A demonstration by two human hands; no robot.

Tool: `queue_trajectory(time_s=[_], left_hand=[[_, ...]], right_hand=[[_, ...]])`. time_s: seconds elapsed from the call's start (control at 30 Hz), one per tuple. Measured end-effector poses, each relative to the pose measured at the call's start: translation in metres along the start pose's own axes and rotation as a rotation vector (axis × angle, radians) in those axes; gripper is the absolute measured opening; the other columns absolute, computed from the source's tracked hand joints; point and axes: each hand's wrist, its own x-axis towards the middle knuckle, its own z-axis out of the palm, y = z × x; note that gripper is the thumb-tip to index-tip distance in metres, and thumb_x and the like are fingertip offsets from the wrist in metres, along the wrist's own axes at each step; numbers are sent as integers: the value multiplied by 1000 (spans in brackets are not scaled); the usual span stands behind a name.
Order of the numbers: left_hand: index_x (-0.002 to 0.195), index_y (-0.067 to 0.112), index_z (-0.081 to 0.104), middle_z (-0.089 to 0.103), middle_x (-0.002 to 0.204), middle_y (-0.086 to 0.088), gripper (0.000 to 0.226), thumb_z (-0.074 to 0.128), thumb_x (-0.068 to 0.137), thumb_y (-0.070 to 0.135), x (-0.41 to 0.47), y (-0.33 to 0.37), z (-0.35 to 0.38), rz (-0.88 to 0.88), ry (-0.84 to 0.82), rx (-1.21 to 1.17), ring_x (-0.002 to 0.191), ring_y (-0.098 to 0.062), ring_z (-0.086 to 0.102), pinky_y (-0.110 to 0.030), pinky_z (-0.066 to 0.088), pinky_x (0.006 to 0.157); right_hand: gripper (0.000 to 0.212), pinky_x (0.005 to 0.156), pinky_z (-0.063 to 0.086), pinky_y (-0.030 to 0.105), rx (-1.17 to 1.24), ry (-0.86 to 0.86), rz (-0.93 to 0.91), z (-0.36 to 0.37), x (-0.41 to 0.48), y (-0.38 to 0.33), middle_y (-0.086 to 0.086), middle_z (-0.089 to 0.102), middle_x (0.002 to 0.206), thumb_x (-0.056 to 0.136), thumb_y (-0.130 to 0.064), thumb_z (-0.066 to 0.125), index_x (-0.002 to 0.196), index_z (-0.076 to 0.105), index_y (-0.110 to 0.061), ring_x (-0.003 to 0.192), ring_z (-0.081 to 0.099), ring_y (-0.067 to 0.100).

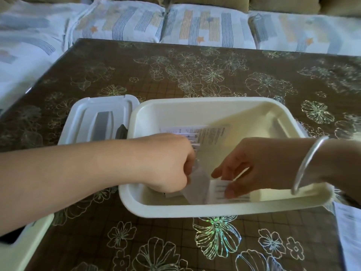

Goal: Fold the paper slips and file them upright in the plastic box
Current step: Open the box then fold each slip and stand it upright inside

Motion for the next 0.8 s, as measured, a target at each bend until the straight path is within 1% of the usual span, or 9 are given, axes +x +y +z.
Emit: queue_trajectory(time_s=[0.1, 0.17, 0.27, 0.33, 0.47, 0.53, 0.63, 0.73, 0.8], left_hand=[[68, 28, 53, 53, 72, 13, 26, 60, 92, 27, 1, 0, 0, 1, 41, 2, 71, -6, 50, -20, 40, 61], [71, 26, 58, 58, 72, 11, 22, 57, 92, 21, 1, 0, -1, -5, 34, 8, 72, -7, 53, -21, 45, 62], [91, 18, 69, 73, 89, 1, 26, 47, 92, 5, 1, 1, -7, -50, -65, -110, 88, -16, 68, -35, 59, 79], [99, 11, 67, 74, 93, -3, 34, 37, 92, -3, 1, 2, -9, -93, -121, -242, 92, -17, 71, -38, 60, 79], [103, 5, 68, 75, 91, -6, 37, 34, 92, -2, 5, 3, -10, -114, -129, -248, 88, -21, 73, -36, 61, 77], [105, 6, 69, 75, 95, -7, 34, 38, 93, 2, 4, 5, -10, -107, -120, -170, 89, -20, 73, -34, 61, 77], [102, 12, 71, 73, 98, -6, 32, 42, 91, 10, -4, 7, -14, -57, 41, 57, 92, -20, 69, -35, 58, 82], [87, 27, 73, 72, 83, 10, 34, 43, 87, 10, -19, -1, -28, 23, 345, 28, 81, -4, 67, -27, 56, 80], [78, 30, 73, 70, 74, 16, 37, 45, 84, 5, -26, -13, -36, 106, 567, -59, 72, 5, 63, -11, 49, 75]], right_hand=[[11, 90, 50, 29, 18, 35, -34, 5, 7, -2, -20, 72, 88, 78, -43, 74, 68, 68, -40, 83, 66, 1], [14, 84, 51, 27, 69, 59, -39, 6, 9, -4, -19, 72, 80, 83, -38, 71, 70, 66, -33, 78, 68, 4], [15, 80, 53, 26, -37, 144, -40, 6, 8, -1, -18, 71, 77, 84, -35, 70, 70, 64, -34, 73, 65, 1], [6, 81, 54, 29, -164, 172, -51, 5, 7, -2, -15, 69, 79, 82, -36, 71, 80, 66, -36, 74, 63, 1], [42, 79, 50, 26, -230, 162, -110, 11, 11, -16, -15, 65, 79, 77, -39, 76, 112, 53, -37, 73, 58, -3], [45, 71, 46, 18, -257, 195, -116, 13, 15, -23, -14, 62, 78, 74, -42, 77, 110, 52, -33, 71, 53, -5], [25, 65, 36, 9, -352, 239, -113, 15, 20, -32, -17, 58, 76, 74, -47, 76, 90, 64, -32, 73, 51, 0], [24, 73, 48, 23, -358, 300, -109, 19, 25, -37, -16, 60, 75, 70, -50, 78, 79, 66, -31, 78, 58, 6], [25, 72, 50, 25, -356, 344, -95, 21, 27, -41, -16, 60, 71, 67, -50, 80, 74, 66, -31, 76, 60, 8]])
